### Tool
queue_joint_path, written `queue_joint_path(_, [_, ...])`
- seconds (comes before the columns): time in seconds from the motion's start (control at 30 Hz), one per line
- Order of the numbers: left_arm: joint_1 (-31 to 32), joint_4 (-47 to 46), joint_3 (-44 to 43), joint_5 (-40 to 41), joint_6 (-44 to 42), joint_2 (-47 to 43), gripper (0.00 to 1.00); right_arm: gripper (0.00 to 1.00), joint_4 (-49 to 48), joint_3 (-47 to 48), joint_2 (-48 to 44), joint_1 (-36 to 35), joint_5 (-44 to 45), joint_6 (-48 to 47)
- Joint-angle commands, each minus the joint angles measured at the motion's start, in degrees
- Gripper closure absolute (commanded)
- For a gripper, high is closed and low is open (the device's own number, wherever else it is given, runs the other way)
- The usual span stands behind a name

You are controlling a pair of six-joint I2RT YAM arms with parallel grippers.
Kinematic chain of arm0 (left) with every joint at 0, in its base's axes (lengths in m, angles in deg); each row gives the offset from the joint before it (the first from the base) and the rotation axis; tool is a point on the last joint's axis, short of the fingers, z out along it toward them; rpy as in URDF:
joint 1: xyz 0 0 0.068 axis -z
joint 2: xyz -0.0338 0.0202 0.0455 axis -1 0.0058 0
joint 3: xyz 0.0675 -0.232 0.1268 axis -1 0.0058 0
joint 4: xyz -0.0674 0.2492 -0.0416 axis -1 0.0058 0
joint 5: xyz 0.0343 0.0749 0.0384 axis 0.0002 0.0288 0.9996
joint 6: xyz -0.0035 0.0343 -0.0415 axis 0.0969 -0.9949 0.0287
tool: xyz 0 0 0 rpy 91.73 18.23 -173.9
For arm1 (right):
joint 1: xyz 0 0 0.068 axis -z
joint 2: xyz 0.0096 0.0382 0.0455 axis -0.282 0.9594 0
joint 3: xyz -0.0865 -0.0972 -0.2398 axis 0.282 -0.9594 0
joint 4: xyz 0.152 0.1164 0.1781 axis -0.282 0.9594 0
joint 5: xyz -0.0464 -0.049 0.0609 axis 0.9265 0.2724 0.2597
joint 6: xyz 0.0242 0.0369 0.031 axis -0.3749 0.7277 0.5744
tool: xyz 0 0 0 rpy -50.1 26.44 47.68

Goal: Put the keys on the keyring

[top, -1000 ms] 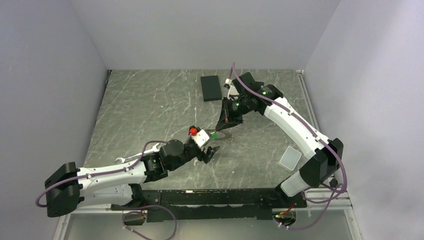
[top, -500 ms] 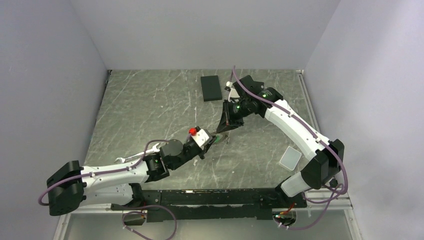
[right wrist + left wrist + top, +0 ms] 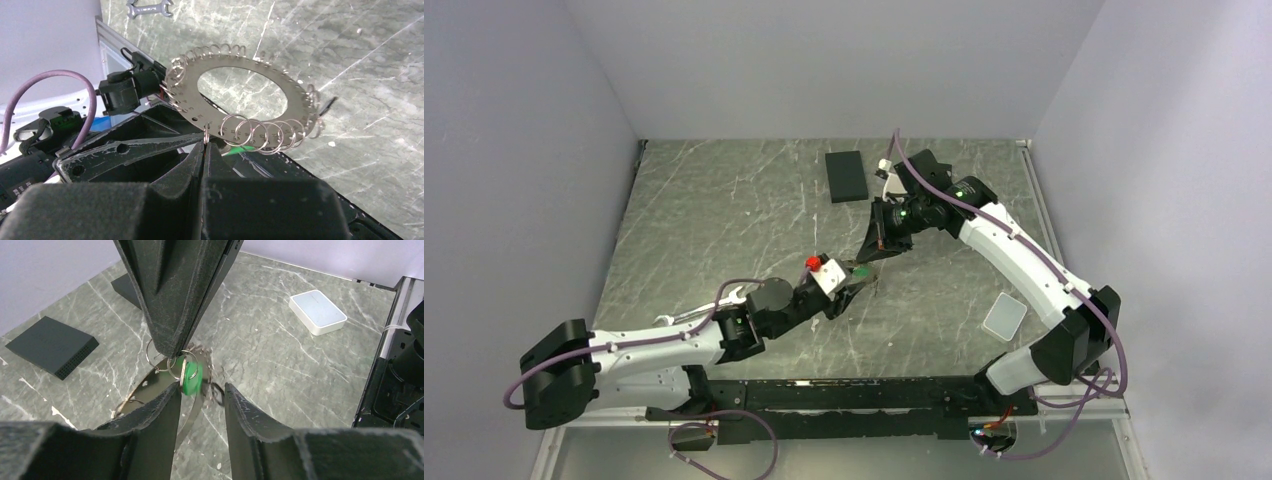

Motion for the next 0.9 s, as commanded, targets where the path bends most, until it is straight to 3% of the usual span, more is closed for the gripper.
queue_joint_path(0.0, [-0.1, -3.6, -2.4, -0.7, -0.4, 1.1, 0.59, 1.00, -3.1, 0.7, -2.6, 0.1, -1.7, 1.2])
queue_joint_path(0.07, [-0.1, -5.2, -2.1, -0.6, -0.6, 1.3, 0.68, 1.00, -3.2, 0.4, -2.8, 0.1, -1.7, 1.3])
queue_joint_path(0.2, [-0.1, -5.8, -2.3, -0.3, -1.3, 1.6, 0.98, 1.00, -3.3, 0.4, -2.8, 0.1, -1.8, 1.3])
queue_joint_path(0.4, [-0.1, -5.3, -0.9, 0.9, -1.3, -0.6, 1.00, 1.00, -3.0, 0.7, -2.9, 0.1, -1.5, 0.9])
queue_joint_path(0.87, [-0.1, 18.9, -3.1, 4.6, -5.7, -6.0, 1.00, 1.00, 0.8, 5.0, -3.3, 1.3, -0.9, -1.7])
